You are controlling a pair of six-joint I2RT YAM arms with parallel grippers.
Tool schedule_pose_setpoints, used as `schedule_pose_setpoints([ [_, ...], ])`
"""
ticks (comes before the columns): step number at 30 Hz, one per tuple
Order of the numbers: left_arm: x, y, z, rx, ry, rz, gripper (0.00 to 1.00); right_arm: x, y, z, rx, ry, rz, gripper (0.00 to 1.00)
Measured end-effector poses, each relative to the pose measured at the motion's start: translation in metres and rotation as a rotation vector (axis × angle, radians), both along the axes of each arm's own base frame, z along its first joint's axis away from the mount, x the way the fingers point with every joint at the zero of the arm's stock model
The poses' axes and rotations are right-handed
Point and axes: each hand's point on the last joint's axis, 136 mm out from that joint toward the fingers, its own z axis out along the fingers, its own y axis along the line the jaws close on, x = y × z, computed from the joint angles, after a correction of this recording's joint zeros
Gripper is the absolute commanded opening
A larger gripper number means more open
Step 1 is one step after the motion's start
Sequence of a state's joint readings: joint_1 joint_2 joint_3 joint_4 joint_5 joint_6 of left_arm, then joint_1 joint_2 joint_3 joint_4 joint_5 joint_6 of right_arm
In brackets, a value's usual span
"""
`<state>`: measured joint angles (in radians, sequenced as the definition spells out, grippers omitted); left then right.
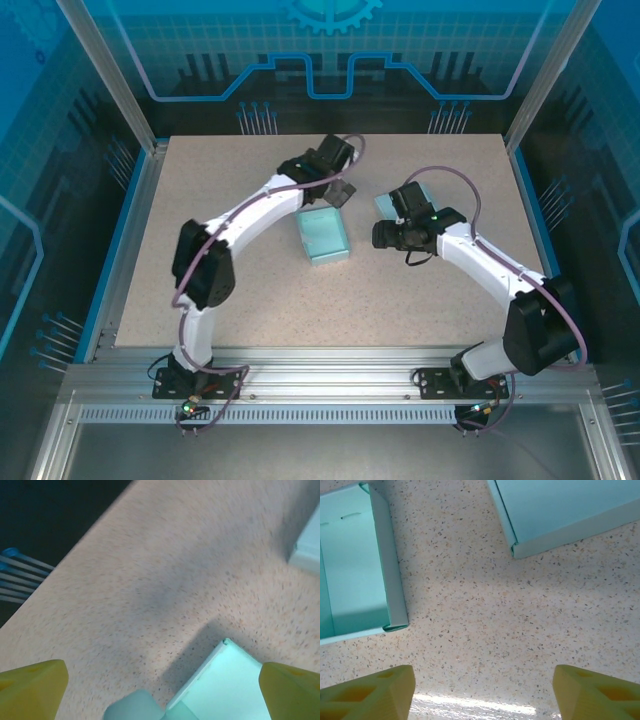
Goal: Fold the paper box
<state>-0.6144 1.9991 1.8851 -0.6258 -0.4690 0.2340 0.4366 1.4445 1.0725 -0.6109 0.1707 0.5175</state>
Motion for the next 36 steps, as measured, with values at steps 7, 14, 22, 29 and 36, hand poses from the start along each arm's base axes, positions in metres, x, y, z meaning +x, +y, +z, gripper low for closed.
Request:
schedule_pose_setpoints([
  [7,-0.057,0.064,0.077,-0.28,-0.048,0.284,0.98,0.0,0.003,-0.015,-0.024,0.039,0.026,0.73],
  [14,-0.094,0.096,0.007,-0.401,0.178,0.458,0.93,0.006,0.007,-0.013,-0.029,0.031,0.039,0.75],
  [22,-0.094,0.077,-0.033,-0.435,0.317,0.472,0.67,0.006,0.012,-0.017,-0.034,0.038,0.052,0.75],
  [29,-0.091,0.071,-0.05,-0.397,0.358,0.442,0.29,0.006,0.011,-0.016,-0.042,0.036,0.052,0.75],
  [36,-0.069,0.063,-0.034,-0.335,0.324,0.333,0.11,0.008,0.011,-0.012,-0.043,0.028,0.054,0.75],
])
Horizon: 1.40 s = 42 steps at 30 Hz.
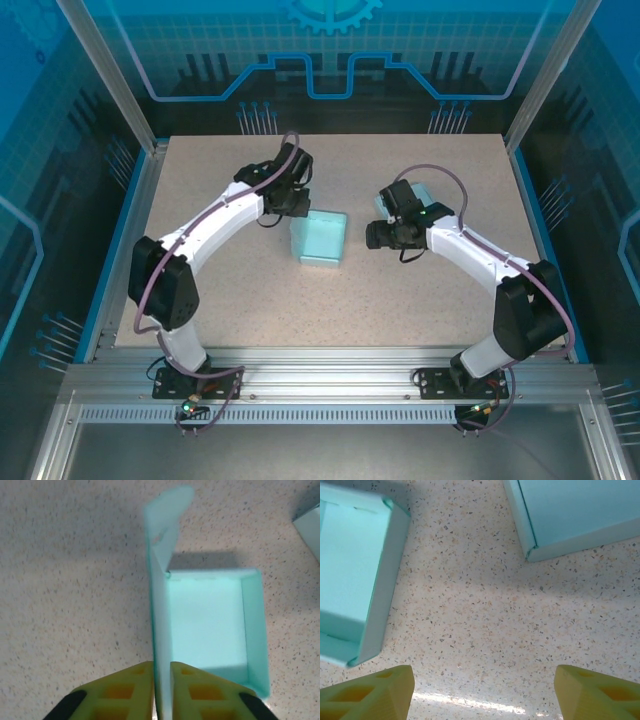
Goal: Fold the paper box
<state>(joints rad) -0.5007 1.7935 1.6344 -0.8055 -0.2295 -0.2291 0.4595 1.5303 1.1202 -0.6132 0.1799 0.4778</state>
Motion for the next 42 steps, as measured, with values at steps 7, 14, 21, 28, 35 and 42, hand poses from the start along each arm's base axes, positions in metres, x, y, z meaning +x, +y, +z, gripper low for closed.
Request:
schedule_pose_setpoints([
  [7,0.018,-0.013,0.002,0.138,-0.03,-0.276,0.08,-0.002,-0.003,-0.001,-0.012,0.01,-0.003,0.75],
  [14,0.02,-0.031,-0.005,0.287,-0.121,-0.711,0.12,-0.004,-0.003,0.001,-0.013,0.01,0.001,0.76],
  [21,0.015,-0.056,-0.006,0.301,-0.228,-1.007,0.13,-0.005,-0.005,0.025,0.025,-0.046,0.001,0.75],
  [28,0.004,-0.074,0.002,0.219,-0.298,-1.177,0.16,-0.007,-0.007,0.047,0.063,-0.101,0.02,0.68],
  [35,-0.009,-0.081,0.003,0.141,-0.305,-1.258,0.23,-0.011,-0.004,0.067,0.091,-0.162,0.069,0.62],
  [42,-0.01,-0.085,0.016,0.108,-0.344,-1.254,0.62,-0.011,0.001,0.068,0.089,-0.174,0.119,0.65],
])
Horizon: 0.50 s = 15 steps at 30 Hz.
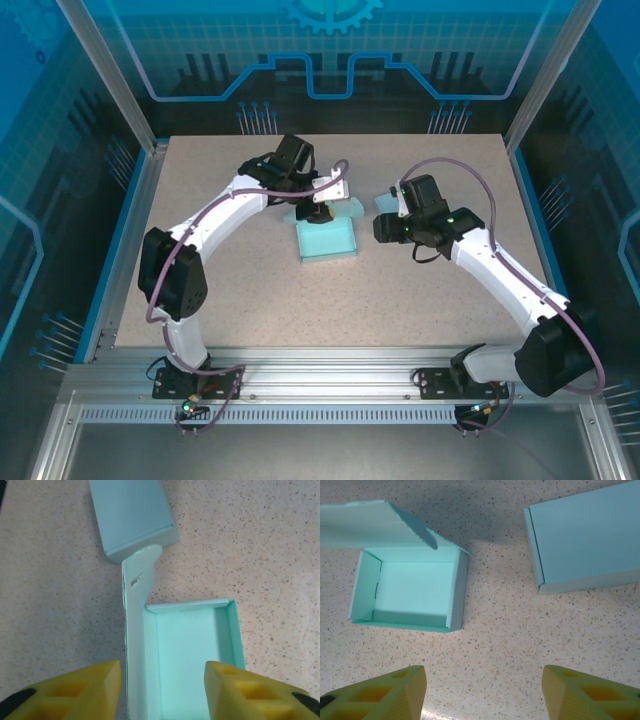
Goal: Fold the paper box
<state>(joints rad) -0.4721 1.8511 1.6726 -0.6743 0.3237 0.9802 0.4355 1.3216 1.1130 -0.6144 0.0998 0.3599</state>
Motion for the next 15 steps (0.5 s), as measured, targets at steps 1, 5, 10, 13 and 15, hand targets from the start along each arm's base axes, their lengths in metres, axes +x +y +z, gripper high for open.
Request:
schedule_pose_setpoints([
  [1,0.001,0.0,0.005,-0.01,-0.009,0.007,0.64,0.0,0.0,-0.001,-0.004,0.002,0.006,0.66],
  [5,0.003,0.002,0.028,-0.061,-0.053,0.047,0.76,0.004,0.002,-0.004,-0.02,0.007,0.025,0.68],
  [10,-0.011,0.023,0.067,-0.147,-0.141,0.16,0.77,0.007,0.006,0.001,-0.025,-0.016,0.057,0.68],
  [13,-0.024,0.047,0.087,-0.206,-0.204,0.304,0.76,0.01,0.01,0.004,-0.022,-0.024,0.081,0.68],
  [15,-0.033,0.066,0.092,-0.26,-0.222,0.421,0.77,0.014,0.012,0.004,-0.027,-0.028,0.095,0.68],
])
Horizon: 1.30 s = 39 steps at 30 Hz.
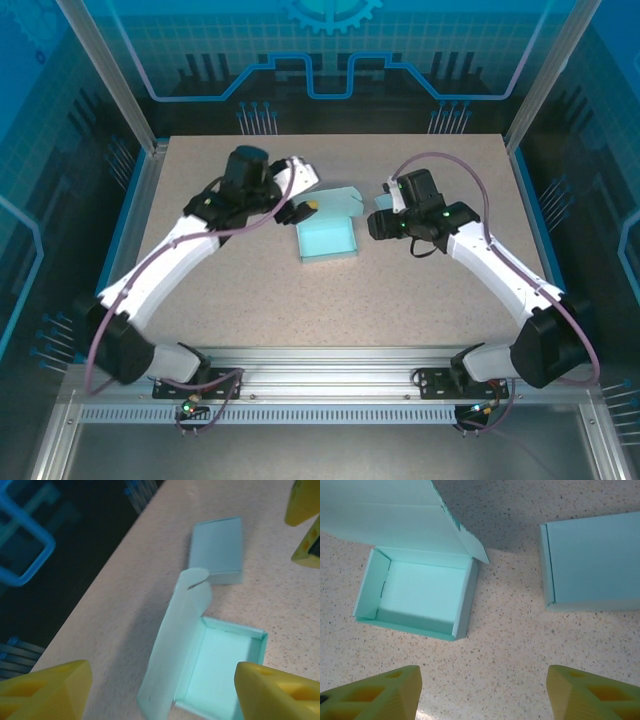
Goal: Fold the paper box
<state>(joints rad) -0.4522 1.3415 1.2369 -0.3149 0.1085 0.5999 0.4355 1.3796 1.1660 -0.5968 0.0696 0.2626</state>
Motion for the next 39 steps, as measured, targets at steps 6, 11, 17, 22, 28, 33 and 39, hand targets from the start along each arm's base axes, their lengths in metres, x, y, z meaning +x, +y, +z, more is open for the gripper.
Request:
schedule_pose_setpoints([
  [6,-0.011,0.058,-0.045,-0.219,0.076,0.339,0.91,0.02,0.009,-0.004,-0.033,-0.007,0.04,0.67],
  [11,-0.011,0.082,-0.105,-0.331,0.199,0.488,0.93,0.04,0.019,-0.014,-0.047,-0.02,0.088,0.67],
  [17,0.014,0.073,-0.122,-0.416,0.227,0.471,0.9,0.064,0.033,-0.036,-0.042,-0.013,0.159,0.67],
  [22,0.03,0.065,-0.148,-0.399,0.275,0.465,0.85,0.078,0.041,-0.048,-0.031,-0.01,0.199,0.65],
  [28,0.05,0.058,-0.145,-0.402,0.264,0.461,0.72,0.092,0.049,-0.053,0.005,-0.003,0.221,0.6],
  [33,0.066,0.052,-0.136,-0.416,0.248,0.448,0.56,0.096,0.055,-0.059,0.029,0.008,0.23,0.51],
  [39,0.07,0.047,-0.146,-0.411,0.282,0.44,0.48,0.097,0.058,-0.061,0.054,0.016,0.222,0.38],
])
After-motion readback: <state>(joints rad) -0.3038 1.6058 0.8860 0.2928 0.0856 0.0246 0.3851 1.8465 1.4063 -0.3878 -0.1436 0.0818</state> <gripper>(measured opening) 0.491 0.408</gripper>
